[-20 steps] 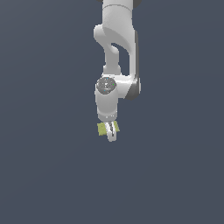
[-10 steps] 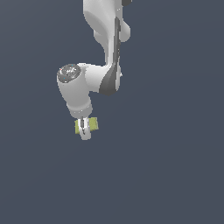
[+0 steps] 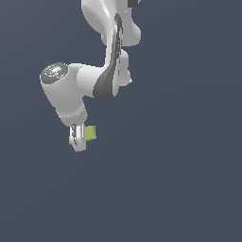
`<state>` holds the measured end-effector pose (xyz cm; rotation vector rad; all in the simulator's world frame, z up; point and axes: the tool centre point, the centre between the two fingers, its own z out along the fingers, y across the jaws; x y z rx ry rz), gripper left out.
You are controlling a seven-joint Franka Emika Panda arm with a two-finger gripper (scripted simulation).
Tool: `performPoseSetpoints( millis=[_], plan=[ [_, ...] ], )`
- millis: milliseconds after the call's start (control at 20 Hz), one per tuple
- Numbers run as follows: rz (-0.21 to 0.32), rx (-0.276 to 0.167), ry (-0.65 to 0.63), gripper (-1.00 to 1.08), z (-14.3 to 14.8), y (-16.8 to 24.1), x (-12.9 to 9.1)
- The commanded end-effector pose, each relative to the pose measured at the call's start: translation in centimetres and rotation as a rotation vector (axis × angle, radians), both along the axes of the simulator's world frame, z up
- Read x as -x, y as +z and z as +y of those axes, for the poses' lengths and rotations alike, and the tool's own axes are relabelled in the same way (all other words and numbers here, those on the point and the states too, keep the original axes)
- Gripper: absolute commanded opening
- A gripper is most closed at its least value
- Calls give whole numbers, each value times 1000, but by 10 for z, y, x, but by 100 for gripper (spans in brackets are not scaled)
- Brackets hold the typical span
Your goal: Pick up the object and move it to a goal position.
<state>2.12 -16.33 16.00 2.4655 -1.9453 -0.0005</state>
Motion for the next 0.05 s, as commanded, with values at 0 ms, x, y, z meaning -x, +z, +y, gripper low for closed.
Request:
performPoseSetpoints(
  millis=[0],
  plan=[
    [-1,0,2,-100,-1,1,-1]
  ],
)
